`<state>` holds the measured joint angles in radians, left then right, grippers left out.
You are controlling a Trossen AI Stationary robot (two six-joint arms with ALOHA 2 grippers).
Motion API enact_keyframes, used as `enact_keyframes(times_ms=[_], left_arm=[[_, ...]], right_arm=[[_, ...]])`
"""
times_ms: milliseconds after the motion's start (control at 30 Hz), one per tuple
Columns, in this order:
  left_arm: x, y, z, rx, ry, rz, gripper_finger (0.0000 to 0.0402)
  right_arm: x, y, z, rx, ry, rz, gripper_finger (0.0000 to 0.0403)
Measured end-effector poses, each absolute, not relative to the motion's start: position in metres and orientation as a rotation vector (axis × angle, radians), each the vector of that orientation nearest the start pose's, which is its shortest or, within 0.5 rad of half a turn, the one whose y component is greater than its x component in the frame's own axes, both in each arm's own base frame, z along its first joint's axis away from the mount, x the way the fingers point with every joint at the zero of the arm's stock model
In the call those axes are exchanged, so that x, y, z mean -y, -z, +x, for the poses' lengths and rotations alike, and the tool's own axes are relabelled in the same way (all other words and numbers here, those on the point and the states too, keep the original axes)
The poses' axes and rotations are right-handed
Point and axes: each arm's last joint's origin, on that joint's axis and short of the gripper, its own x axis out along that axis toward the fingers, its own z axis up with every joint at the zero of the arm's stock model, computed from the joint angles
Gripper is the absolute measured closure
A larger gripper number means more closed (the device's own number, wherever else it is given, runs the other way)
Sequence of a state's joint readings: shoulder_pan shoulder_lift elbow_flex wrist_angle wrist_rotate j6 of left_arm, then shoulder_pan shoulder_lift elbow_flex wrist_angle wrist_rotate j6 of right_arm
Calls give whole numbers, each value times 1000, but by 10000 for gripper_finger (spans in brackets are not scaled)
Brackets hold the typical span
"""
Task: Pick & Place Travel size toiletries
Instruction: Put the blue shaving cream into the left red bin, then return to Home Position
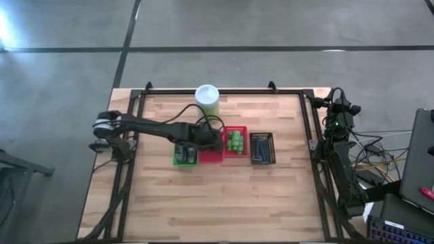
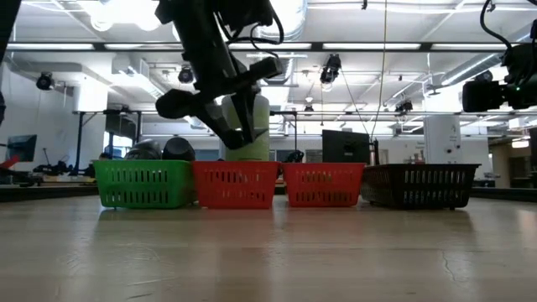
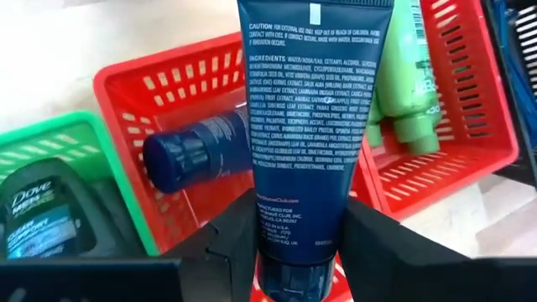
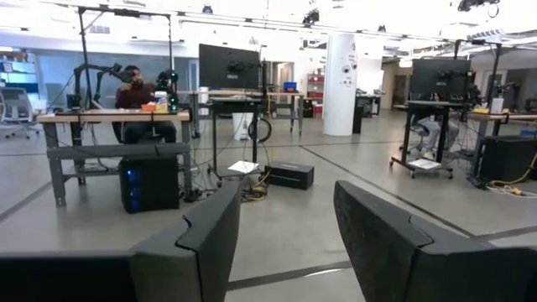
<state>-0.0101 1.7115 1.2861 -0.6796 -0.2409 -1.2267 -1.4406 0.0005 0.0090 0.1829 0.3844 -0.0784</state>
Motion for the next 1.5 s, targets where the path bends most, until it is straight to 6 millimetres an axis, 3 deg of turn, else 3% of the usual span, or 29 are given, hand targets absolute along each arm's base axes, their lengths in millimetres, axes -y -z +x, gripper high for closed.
enact_keyframes(times_ms=[267,600,833,1000,1133,1300,1500], left_arm=[[-4,-231,350,-814,-835,-932,225],[4,-236,348,-836,-781,-959,187],[24,-284,334,-753,-794,-850,188],[50,-330,302,-716,-867,-635,188],[65,-355,276,-707,-872,-513,188],[77,-372,258,-539,-841,-539,188],[73,-368,260,-436,-670,-415,188]], right_arm=[[94,-184,1,120,1827,-167,202],[94,-184,1,118,1827,-166,227],[94,-184,1,118,1827,-166,246],[94,-184,1,119,1826,-166,260],[94,-184,1,118,1826,-166,272],[94,-184,1,118,1826,-166,287],[94,-184,1,118,1826,-166,305]])
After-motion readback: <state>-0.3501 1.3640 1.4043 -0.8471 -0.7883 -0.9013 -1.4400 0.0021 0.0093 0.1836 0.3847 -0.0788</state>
